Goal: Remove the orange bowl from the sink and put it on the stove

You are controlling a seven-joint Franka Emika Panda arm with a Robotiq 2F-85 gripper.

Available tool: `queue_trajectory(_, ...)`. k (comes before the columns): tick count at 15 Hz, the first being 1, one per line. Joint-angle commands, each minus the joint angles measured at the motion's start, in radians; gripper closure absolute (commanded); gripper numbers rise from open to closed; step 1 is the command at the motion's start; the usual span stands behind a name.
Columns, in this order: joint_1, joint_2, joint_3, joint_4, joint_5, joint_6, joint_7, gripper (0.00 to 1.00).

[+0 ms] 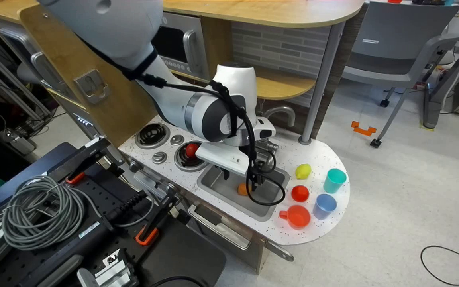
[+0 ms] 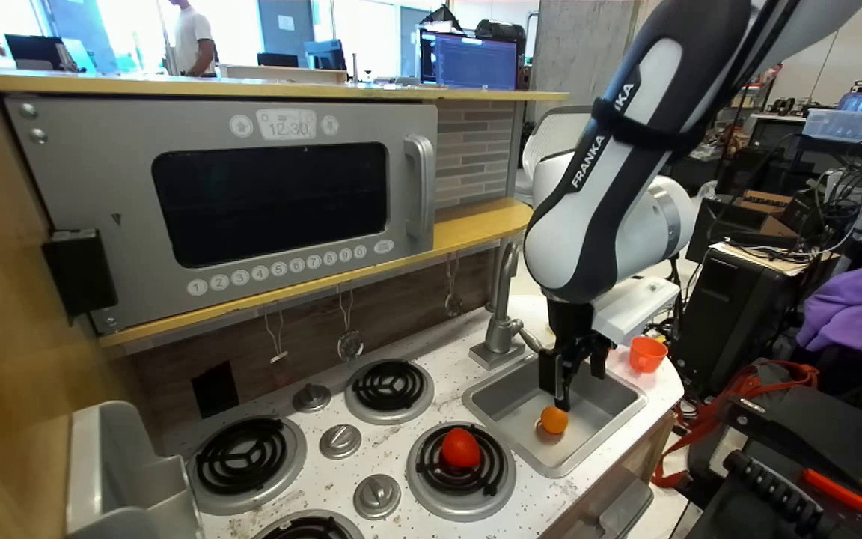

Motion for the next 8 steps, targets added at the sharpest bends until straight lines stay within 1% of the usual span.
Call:
queue_trajectory(1, 0.026, 0.103, -0.029, 0.111, -0.007, -0.012, 0.038, 0.00)
queue_trajectory(8, 0.038, 0.236, -0.038, 0.270, -0.004, -0.071, 0.060, 0.00)
